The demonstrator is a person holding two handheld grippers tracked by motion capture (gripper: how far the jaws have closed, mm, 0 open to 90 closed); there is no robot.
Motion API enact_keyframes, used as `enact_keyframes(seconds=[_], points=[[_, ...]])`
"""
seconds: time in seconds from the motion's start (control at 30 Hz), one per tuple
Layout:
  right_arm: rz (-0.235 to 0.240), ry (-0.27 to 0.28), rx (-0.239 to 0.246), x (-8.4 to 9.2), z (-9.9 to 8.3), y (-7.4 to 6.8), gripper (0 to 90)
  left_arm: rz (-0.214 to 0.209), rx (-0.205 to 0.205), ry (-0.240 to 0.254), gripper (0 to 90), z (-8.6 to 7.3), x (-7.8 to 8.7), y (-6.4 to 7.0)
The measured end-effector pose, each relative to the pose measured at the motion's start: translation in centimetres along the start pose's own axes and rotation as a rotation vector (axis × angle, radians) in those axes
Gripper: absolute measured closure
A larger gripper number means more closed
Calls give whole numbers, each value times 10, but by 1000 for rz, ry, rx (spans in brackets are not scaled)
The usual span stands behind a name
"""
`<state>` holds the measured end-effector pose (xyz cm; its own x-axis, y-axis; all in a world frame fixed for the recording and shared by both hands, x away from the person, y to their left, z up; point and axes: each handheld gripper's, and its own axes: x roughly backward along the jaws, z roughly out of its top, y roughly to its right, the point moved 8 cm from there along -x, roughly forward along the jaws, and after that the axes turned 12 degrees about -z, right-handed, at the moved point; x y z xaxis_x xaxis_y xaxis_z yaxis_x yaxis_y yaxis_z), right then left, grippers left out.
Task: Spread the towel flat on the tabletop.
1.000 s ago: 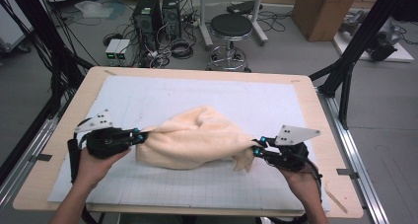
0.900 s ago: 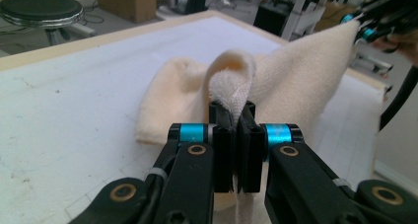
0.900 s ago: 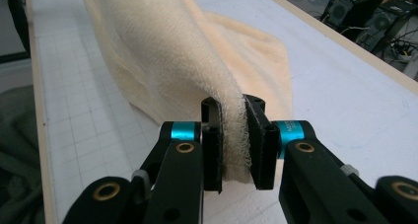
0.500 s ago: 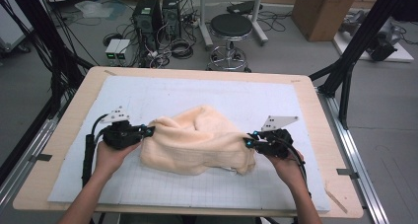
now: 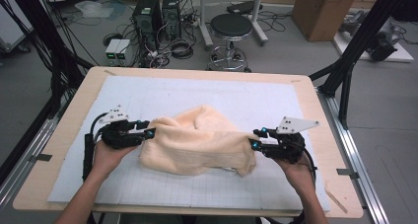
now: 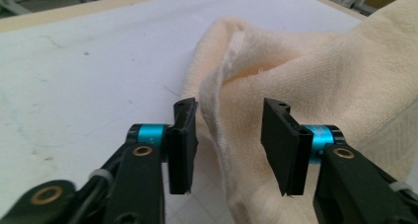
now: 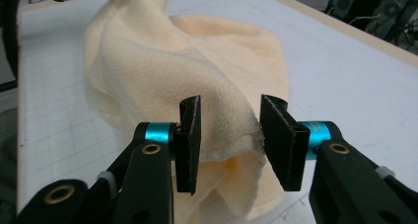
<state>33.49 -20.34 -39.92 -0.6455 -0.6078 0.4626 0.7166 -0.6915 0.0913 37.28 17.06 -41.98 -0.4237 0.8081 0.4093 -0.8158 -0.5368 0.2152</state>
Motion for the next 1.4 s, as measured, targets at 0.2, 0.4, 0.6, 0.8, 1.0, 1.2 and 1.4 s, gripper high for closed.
enact_keyframes(seconds=[0.2,0.4,0.6,0.8,1.0,1.2,1.4], points=[[26,35,44,13,7,-19,594,-4,8,41,540,-1,20,1],[23,51,94,18,8,-37,582,-52,-27,9,544,-19,20,20],[35,69,106,26,12,-41,580,-118,-82,-108,523,-40,2,36],[75,4,133,11,-1,-50,575,-154,-94,-206,466,-54,-12,36],[57,-97,142,-19,-16,-43,706,-176,-92,-284,488,-65,-24,34],[-14,-166,128,-43,-26,-13,815,-190,-89,-291,485,-67,-26,33],[-10,-202,8,-60,-38,17,815,-227,-91,-283,441,-66,-24,39]])
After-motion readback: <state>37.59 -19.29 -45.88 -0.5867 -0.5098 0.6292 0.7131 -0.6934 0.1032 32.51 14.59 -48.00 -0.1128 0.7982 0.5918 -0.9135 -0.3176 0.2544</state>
